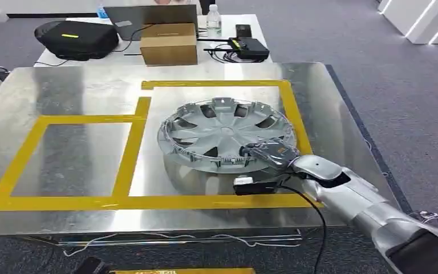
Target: Take the parts from the cabinet and place them on the table.
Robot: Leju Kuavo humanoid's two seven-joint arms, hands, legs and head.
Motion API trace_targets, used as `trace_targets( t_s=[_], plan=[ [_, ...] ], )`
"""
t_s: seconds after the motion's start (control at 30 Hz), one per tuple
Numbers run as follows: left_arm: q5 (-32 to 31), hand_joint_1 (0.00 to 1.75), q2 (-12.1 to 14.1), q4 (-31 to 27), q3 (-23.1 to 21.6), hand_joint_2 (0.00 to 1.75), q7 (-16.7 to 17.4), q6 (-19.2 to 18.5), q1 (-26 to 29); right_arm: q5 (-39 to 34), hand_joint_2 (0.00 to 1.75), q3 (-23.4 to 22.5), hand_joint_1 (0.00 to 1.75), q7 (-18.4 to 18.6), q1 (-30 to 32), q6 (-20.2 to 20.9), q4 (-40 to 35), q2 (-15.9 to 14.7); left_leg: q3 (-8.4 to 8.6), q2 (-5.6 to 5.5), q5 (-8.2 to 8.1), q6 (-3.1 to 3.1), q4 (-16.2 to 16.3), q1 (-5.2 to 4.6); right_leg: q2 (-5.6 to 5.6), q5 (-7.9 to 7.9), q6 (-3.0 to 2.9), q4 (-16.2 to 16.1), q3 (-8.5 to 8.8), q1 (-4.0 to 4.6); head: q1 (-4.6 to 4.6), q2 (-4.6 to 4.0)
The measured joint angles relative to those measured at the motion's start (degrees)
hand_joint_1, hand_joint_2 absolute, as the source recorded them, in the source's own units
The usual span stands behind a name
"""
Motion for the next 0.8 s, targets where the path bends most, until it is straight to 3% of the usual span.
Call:
trace_targets(
  t_s=[0.03, 0.07, 0.13, 0.17, 0.2, 0.23, 0.3, 0.33, 0.37, 0.4, 0.47, 0.53, 0.57, 0.63, 0.67, 0.7, 0.73, 0.8],
  plan=[
    [0.0, 0.00, -0.1, 0.0, 0.0, 0.00, -0.1, -0.1, 0.0, 0.1, 1.75, 0.0, 1.75, 0.1, -0.2, 0.3, 0.1, 0.0, -0.47, 0.18, -1.14, -0.25, 1.1, -0.16, 0.01, 0.12, -0.24, -0.2, 0.10, -0.01, -0.02, 0.00],
    [0.0, 0.00, -0.1, 0.0, 0.0, 0.00, -0.2, -0.3, 0.0, 0.1, 1.75, 0.0, 1.75, 0.2, -0.4, 0.6, 0.4, 0.0, -1.87, 0.19, -3.31, -0.41, 4.1, -0.16, -0.06, 0.17, -0.35, -0.2, 0.07, -0.03, -0.09, 0.00],
    [0.3, 0.00, 0.0, 0.0, 0.0, 0.00, -0.4, -0.3, 0.1, 0.3, 1.75, 0.0, 1.75, 0.5, -0.4, 0.9, 0.8, 0.0, -6.26, 0.19, -7.69, -0.76, 13.5, -0.13, -0.18, 0.15, -0.40, -0.2, 0.01, -0.02, -0.04, 0.00],
    [0.4, 0.00, 0.0, 0.0, 0.0, 1.75, -0.5, -0.3, 0.2, 0.4, 0.00, 0.0, 0.00, 0.6, -0.4, 1.0, 1.1, 0.0, -7.75, 0.19, -8.36, -0.89, 16.5, -0.13, -0.23, 0.16, -0.39, -0.2, -0.03, -0.03, -0.07, 0.00],
    [0.4, 0.00, 0.1, 0.0, 0.0, 1.75, -0.6, -0.4, 0.3, 0.4, 0.00, 0.0, 0.00, 0.7, -0.4, 1.2, 1.3, 0.1, -7.75, 0.20, -7.64, -0.98, 16.5, -0.08, -0.27, 0.18, -0.35, -0.2, -0.03, -0.12, -0.04, 0.00],
    [0.4, 0.00, 0.1, 0.0, -0.1, 1.75, -0.7, -0.5, 0.3, 0.4, 0.00, 0.0, 0.00, 0.7, -0.4, 1.5, 1.4, 0.1, -6.63, 0.21, -5.74, -1.09, 14.3, -0.03, -0.27, 0.19, -0.21, -0.2, -0.02, -0.24, -0.09, 0.00],
    [0.4, 0.00, 0.2, 0.0, -0.1, 1.75, -0.7, -0.5, 0.3, 0.5, 0.00, 0.1, 0.00, 0.8, -0.3, 2.5, 1.8, 0.1, -1.79, 0.30, -1.33, -1.53, 5.4, 0.35, -0.26, 0.23, 0.38, 0.0, -0.05, -0.66, -0.06, 0.00],
    [0.3, 0.00, 0.1, 0.0, -0.1, 1.75, -0.7, -0.5, 0.2, 0.5, 0.00, 0.1, 0.00, 0.9, -0.2, 2.6, 2.1, 0.1, 0.53, 0.34, -0.71, -2.09, 1.4, 0.86, -0.24, 0.10, 1.02, 0.3, -0.28, -0.31, -0.30, 0.00],
    [0.1, 0.00, 0.0, 0.0, -0.2, 0.00, -0.8, -0.4, 0.1, 0.5, 0.00, 0.1, 0.00, 0.9, -0.2, 2.5, 2.3, 0.0, 0.53, -0.29, -1.19, -1.17, 0.5, 0.74, -0.02, -0.23, 1.36, 1.2, -0.97, -0.19, -0.55, 0.00],
    [-0.2, 0.00, 0.1, 0.0, -0.4, 0.00, -0.9, 0.0, 0.3, 0.6, 0.00, 0.0, 0.00, 0.7, -0.3, 2.4, 2.5, -0.1, 0.23, -0.23, -1.11, -0.36, 0.7, 0.70, 0.09, 0.04, 1.70, 0.8, -1.04, -0.01, 0.06, 0.00],
    [-0.2, 0.00, 0.2, 0.0, -0.9, 0.00, -0.9, 0.4, 0.3, 0.7, 0.00, 0.0, 0.00, 0.3, -0.2, 2.1, 2.7, -0.1, 0.21, -0.15, -1.08, 0.46, 0.7, 0.44, 0.27, 0.45, 2.24, 0.1, -0.74, -0.27, 0.05, 0.00],
    [-0.2, 0.00, 0.2, 0.0, -1.0, 0.00, -0.4, 0.4, 0.2, 0.7, 0.00, 0.0, 0.00, 0.0, -0.1, 2.0, 2.9, -0.1, 0.32, 0.05, -0.80, 1.35, 0.6, 0.63, 0.04, -0.65, 2.62, 1.3, -1.50, -0.42, 0.26, 0.00],
    [-0.2, 0.00, 0.2, 0.0, -1.0, 0.00, -0.3, 0.3, 0.2, 0.7, 0.00, 0.0, 0.00, -0.1, -0.1, 2.0, 2.9, -0.1, 0.29, 0.04, -0.83, 1.63, 0.6, 0.62, -0.03, -2.63, 2.73, 4.7, -2.99, -0.35, 0.39, 0.00],
    [-0.2, 0.00, 0.3, 0.0, -1.0, 0.00, 0.2, 0.3, 0.2, 0.7, 0.00, 0.0, 0.00, -0.4, 0.0, 1.9, 3.0, 0.0, 0.28, 0.03, -0.91, 1.95, 0.6, 0.44, -0.02, -6.84, 2.79, 14.4, -7.52, -0.33, 0.39, 0.00],
    [-0.2, 0.00, 0.3, 0.0, -1.0, 0.00, 0.2, 0.4, 0.3, 0.7, 0.00, 0.0, 0.00, -0.4, 0.2, 2.1, 3.1, 0.0, 0.28, -0.02, -0.93, 1.98, 0.6, 0.36, -0.02, -7.91, 2.73, 18.0, -9.36, -0.32, 0.42, 0.00],
    [-0.2, 0.00, 0.3, 0.0, -1.0, 0.00, 0.2, 0.5, 0.3, 0.6, 0.00, 0.0, 0.00, -0.2, 0.3, 2.4, 3.2, 0.0, 0.31, -0.10, -0.97, 2.03, 0.6, 0.29, -0.02, -7.60, 2.56, 18.9, -10.12, -0.28, 0.44, 0.00],
    [-0.1, 0.00, 0.3, 0.0, -1.0, 0.00, 0.2, 0.6, 0.3, 0.5, 0.00, 0.0, 0.00, -0.2, 0.2, 2.8, 3.3, 0.0, 0.37, -0.16, -1.01, 2.04, 0.6, 0.26, -0.02, -5.77, 2.28, 16.8, -9.32, -0.18, 0.46, 0.00],
    [0.0, 0.00, 0.2, 0.0, -1.0, 0.00, 0.2, 0.7, 0.2, 0.4, 0.00, 0.0, 0.00, -0.2, -0.1, 3.2, 3.4, 0.0, 0.74, -0.19, -1.22, 1.92, 0.6, 0.22, -0.01, -0.58, 1.61, 7.1, -4.80, 0.01, 0.48, 0.00]
  ],
)
